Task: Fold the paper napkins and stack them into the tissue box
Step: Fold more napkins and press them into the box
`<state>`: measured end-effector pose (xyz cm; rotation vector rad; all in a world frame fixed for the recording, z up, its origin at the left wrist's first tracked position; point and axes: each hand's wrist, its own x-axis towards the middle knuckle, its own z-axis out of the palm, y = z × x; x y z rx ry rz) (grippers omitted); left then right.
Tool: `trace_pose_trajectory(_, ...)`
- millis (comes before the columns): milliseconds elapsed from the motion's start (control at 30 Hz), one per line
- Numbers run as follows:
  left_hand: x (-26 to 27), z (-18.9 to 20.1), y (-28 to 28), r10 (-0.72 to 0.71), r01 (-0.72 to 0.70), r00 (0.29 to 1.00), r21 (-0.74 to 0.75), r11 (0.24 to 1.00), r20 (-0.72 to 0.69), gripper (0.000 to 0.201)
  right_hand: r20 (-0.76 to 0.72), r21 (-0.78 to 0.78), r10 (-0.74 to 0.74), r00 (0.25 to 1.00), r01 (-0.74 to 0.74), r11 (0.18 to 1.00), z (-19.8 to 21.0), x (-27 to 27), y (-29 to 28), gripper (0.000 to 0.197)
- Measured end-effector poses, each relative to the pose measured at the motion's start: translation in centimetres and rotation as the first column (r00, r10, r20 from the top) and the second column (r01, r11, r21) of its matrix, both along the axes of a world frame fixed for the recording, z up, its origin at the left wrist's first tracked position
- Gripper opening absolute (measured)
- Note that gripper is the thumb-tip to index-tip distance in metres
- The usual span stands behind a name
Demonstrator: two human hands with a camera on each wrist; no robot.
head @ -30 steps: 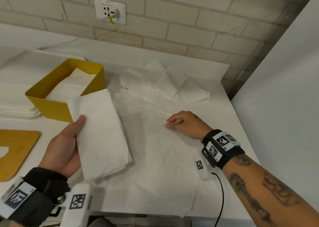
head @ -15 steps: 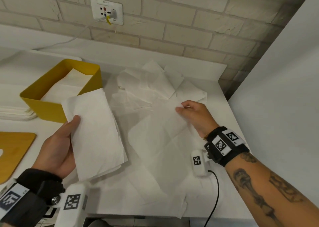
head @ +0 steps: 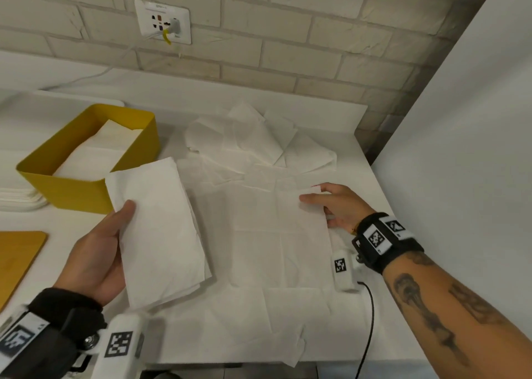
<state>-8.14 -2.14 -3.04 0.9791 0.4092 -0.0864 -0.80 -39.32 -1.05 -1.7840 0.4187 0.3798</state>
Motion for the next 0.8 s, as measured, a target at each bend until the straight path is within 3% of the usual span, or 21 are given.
trace_pose_trajectory(100, 0.0, 0.3, -0.9, -0.017, 0.017, 1.000, 0.009, 1.000, -0.013, 0.030, -0.033, -0.142, 0.128, 0.991, -0.131, 0.981, 1.2, 1.9, 0.9, 0.038)
trace_pose_trajectory(200, -0.2, 0.3, -1.3, -0.036, 0.036, 0.999, 0.015, 0.999, -0.020, 0.023, -0.080, -0.375, 0.277, 0.958, -0.286, 0.882, 1.7, 3.2, 2.1, 0.037)
trace_pose_trajectory(300, -0.5, 0.1, -1.5, -0.049, 0.049, 0.998, 0.025, 0.998, -0.027, 0.021, -0.034, -0.506, 0.395, 0.918, -0.357, 0.785, 2.1, 3.8, 3.0, 0.025)
trace_pose_trajectory(400, -0.7, -0.2, -0.9, -0.043, 0.044, 0.999, 0.032, 0.999, -0.030, 0.027, 0.088, -0.484, 0.442, 0.893, -0.350, 0.802, 2.9, 3.2, 2.4, 0.011)
trace_pose_trajectory(500, -0.8, -0.4, -0.5, -0.038, 0.039, 0.999, 0.033, 0.999, -0.029, 0.034, 0.166, -0.358, 0.502, 0.848, -0.423, 0.832, 3.6, 0.7, 1.1, 0.012)
trace_pose_trajectory(600, -0.7, -0.4, -0.2, -0.038, 0.039, 0.999, 0.022, 0.999, -0.034, 0.034, 0.147, -0.339, 0.630, 0.763, -0.559, 0.757, 3.7, -2.9, 0.1, 0.009)
trace_pose_trajectory(733, -0.5, -0.7, 0.0, -0.023, 0.024, 0.999, 0.037, 0.999, -0.042, 0.034, -0.002, -0.349, 0.754, 0.657, -0.707, 0.615, 2.5, -5.9, -1.2, 0.009)
trace_pose_trajectory(800, -0.4, -0.9, 0.1, -0.025, 0.026, 0.999, 0.033, 0.999, -0.035, 0.037, 0.021, -0.318, 0.757, 0.653, -0.714, 0.624, 2.6, -6.1, -1.5, 0.012)
